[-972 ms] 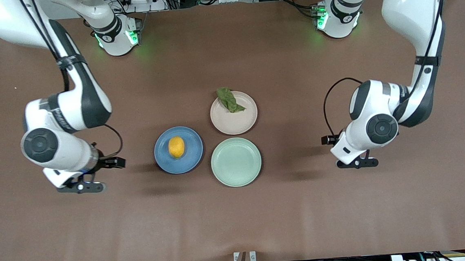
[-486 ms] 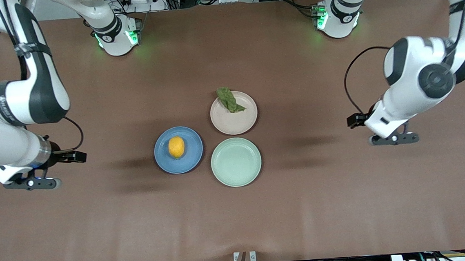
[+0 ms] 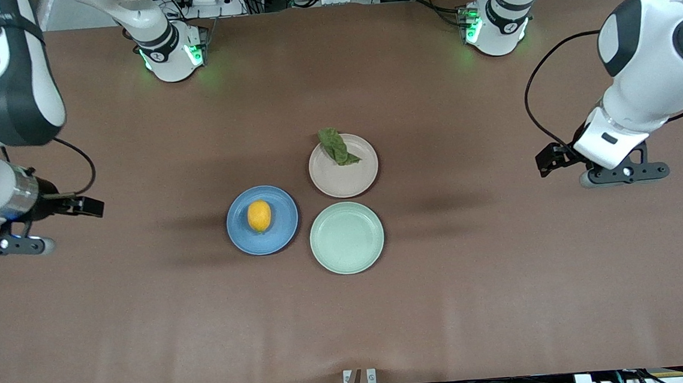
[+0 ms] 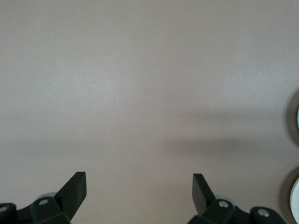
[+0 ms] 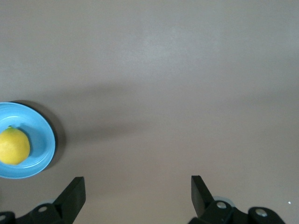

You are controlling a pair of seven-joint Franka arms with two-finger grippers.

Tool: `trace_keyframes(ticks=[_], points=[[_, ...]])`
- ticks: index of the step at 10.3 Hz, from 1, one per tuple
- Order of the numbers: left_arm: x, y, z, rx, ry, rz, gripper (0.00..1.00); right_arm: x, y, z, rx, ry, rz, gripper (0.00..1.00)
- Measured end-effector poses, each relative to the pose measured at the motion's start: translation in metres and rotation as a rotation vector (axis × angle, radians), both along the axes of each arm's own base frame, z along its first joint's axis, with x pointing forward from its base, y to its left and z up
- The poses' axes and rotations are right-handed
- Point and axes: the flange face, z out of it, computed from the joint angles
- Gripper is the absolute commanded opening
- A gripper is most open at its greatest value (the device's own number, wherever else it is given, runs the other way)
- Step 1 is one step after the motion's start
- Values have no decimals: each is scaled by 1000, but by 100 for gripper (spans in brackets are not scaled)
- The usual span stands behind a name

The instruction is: Place lemon and lettuce in plates

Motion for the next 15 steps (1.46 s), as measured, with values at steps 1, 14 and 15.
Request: trace_keyframes(ticks=[1,14,15], points=[[-7,3,14,5,14,5,100,-9,-1,20,5,-15,-5,100],[-36,4,132,19,59,-12,100,-57,2,114,54,-138,-28,100],[-37,4,134,11,71,-11,100,-57,0,114,54,-141,-32,100]])
